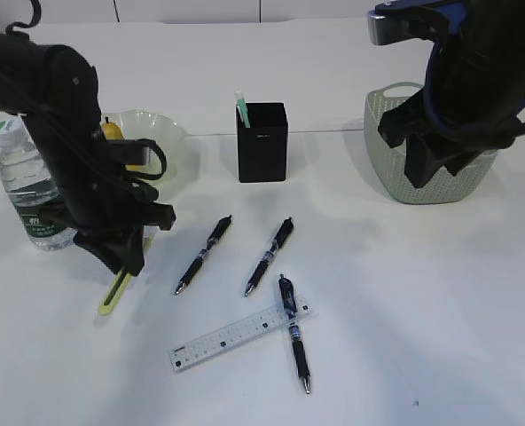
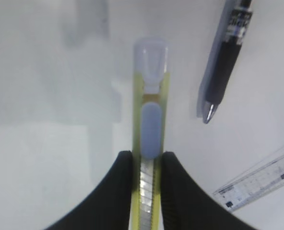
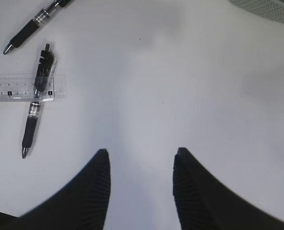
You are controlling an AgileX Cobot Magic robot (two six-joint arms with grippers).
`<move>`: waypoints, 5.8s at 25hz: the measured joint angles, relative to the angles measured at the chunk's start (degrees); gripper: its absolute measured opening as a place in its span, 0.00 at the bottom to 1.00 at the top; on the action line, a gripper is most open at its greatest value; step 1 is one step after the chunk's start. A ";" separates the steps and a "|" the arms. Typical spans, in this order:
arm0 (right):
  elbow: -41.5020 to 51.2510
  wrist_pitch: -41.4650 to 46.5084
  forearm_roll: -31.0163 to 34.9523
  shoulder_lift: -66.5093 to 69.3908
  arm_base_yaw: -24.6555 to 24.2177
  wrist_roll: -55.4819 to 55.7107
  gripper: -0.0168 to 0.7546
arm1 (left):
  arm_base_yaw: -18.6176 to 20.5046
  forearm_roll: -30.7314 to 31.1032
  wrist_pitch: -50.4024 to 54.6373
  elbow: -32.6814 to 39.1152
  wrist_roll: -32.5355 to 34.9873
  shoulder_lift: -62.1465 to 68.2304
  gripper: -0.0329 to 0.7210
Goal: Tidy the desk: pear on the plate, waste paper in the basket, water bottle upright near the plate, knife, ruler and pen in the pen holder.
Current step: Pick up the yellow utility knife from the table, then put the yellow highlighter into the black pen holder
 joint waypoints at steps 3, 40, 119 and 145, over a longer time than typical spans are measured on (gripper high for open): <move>0.00 0.00 0.00 0.00 0.00 -0.25 0.48 | 0.00 -0.34 1.16 -3.70 0.00 0.00 0.17; 0.00 -11.73 -0.78 0.00 0.00 -1.16 0.48 | -7.00 -0.10 -68.01 -15.13 9.16 8.57 0.17; 0.00 -14.41 -1.23 0.00 0.00 -1.39 0.48 | -6.22 -1.21 -75.72 -19.14 7.68 21.96 0.36; 0.00 -13.78 -1.23 0.00 0.00 -2.68 0.48 | -4.84 10.31 -48.29 -19.34 7.56 2.76 0.58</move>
